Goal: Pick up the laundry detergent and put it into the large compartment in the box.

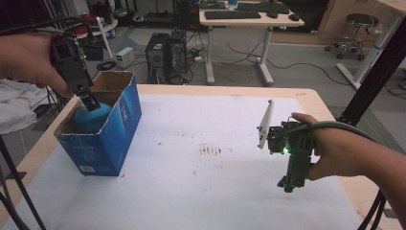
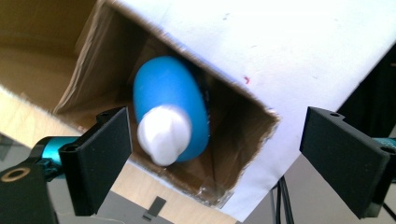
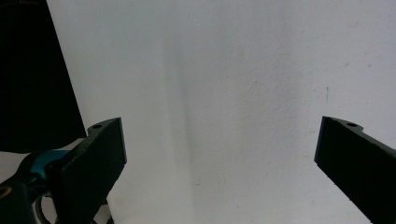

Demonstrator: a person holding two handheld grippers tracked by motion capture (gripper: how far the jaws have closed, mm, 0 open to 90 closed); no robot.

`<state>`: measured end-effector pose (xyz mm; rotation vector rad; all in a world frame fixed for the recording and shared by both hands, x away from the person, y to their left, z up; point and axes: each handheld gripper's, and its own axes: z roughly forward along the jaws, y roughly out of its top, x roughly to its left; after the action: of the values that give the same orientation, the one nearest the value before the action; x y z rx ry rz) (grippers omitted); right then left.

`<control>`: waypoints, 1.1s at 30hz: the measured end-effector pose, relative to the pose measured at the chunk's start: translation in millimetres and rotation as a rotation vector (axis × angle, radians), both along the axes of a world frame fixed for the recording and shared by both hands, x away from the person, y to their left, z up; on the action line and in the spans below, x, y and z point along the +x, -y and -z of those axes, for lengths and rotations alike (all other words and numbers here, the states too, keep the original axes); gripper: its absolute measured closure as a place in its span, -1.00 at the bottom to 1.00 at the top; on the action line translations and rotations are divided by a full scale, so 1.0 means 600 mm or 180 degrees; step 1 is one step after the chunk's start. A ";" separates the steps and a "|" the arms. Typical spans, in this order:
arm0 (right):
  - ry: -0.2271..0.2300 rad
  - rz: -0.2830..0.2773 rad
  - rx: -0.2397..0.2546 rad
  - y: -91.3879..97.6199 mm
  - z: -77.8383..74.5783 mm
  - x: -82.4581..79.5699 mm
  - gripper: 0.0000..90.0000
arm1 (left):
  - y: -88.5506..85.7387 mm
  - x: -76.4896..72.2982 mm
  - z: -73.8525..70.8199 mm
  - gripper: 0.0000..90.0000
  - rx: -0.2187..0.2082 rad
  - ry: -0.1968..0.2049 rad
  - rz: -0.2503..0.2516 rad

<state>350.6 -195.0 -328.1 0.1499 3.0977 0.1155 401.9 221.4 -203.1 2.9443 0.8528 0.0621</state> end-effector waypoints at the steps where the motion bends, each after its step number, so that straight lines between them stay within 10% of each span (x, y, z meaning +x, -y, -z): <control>1: 0.0006 0.0001 0.0001 0.000 -0.001 0.000 -0.97 | 0.005 -0.001 -0.002 -0.83 0.0012 -0.0003 0.0044; 17: -0.0001 -0.0007 -0.0004 -0.001 -0.008 0.003 -0.97 | 0.124 -0.005 0.018 -0.96 0.0002 -0.0075 0.0719; 33: 0.0004 0.0009 0.0007 0.002 -0.009 0.002 -0.97 | 0.211 0.026 0.105 -0.96 0.0162 -0.0005 0.1130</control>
<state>352.0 -196.1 -322.7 0.1542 3.0960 0.1187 417.7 94.5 -265.8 3.0916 0.3220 0.0609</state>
